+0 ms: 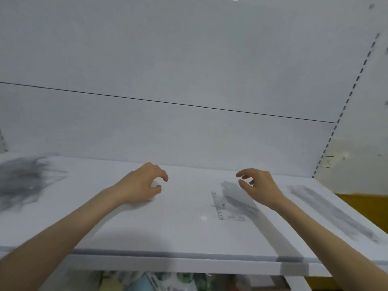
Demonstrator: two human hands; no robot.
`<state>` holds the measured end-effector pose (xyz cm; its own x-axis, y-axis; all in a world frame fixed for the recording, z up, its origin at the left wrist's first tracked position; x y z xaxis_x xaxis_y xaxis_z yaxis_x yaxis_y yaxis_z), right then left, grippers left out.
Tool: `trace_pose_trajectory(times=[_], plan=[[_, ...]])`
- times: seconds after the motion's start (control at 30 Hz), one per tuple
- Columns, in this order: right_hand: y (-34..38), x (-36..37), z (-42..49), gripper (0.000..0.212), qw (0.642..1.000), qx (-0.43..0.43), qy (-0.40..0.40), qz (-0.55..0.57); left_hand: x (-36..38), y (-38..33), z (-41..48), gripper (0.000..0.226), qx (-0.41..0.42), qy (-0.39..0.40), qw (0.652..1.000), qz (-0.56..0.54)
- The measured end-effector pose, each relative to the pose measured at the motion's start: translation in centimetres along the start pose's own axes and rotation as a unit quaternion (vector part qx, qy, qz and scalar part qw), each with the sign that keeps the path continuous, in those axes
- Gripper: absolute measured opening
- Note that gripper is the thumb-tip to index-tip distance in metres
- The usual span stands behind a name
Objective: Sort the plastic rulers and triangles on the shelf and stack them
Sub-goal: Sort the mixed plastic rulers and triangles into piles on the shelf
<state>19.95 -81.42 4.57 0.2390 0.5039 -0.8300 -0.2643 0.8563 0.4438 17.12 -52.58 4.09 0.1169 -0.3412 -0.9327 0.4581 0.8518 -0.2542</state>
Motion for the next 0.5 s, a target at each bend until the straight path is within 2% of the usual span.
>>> trace_pose_trajectory(times=[0.13, 0.23, 0.37, 0.5], plan=[[12.5, 6.2, 2.6, 0.021, 0.996, -0.072, 0.034, 0.042, -4.3, 9.4, -7.7, 0.024, -0.053, -0.034, 0.998, 0.011], [22.4, 11.7, 4.0, 0.022, 0.988, -0.118, 0.064, 0.078, -7.1, 15.4, -14.3, 0.036, -0.082, -0.048, 0.995, 0.024], [35.5, 19.2, 3.7, 0.022, 0.969, -0.19, 0.109, 0.113, -10.8, 22.8, -21.7, 0.024, -0.105, -0.074, 0.991, 0.042], [44.3, 25.3, 3.0, 0.021, 0.96, -0.216, 0.135, 0.113, -13.8, 30.7, -27.9, 0.015, -0.157, -0.095, 0.982, 0.034]])
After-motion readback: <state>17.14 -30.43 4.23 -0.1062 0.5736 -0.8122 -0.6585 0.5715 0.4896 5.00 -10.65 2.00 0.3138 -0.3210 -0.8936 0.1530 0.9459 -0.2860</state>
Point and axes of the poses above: each hand's wrist, its own z-axis towards the middle knuckle, its own x-axis out of the palm, y = z × x, the point moved 10 cm from there along z, towards the middle knuckle, and after that the axes turned 5 degrees about x, right-handed, at the moved point
